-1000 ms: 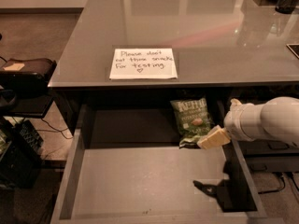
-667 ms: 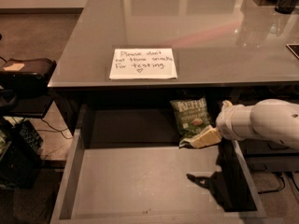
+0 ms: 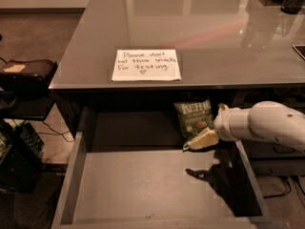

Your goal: Pick green jalapeno chip bag from top drawer and place on counter

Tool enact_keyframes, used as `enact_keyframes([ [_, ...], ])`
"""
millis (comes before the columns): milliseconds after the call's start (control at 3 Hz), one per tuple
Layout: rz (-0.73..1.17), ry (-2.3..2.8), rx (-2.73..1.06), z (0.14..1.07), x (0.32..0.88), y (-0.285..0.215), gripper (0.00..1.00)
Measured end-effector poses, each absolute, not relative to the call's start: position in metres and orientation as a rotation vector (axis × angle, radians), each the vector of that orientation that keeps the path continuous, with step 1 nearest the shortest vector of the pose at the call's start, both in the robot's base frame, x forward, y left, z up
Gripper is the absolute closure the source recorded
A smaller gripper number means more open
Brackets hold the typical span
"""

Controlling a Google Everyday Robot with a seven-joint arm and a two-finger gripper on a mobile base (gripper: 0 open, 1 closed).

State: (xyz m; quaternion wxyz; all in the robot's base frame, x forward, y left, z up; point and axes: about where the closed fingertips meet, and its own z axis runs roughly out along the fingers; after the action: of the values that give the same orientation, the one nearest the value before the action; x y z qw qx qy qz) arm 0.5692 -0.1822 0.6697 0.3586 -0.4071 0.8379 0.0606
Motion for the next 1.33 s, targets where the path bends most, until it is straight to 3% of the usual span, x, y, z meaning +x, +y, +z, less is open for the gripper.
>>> enact_keyframes([
  [1333, 0.202, 2.156, -1.079, 0.625, 0.607, -0.182, 0.0],
])
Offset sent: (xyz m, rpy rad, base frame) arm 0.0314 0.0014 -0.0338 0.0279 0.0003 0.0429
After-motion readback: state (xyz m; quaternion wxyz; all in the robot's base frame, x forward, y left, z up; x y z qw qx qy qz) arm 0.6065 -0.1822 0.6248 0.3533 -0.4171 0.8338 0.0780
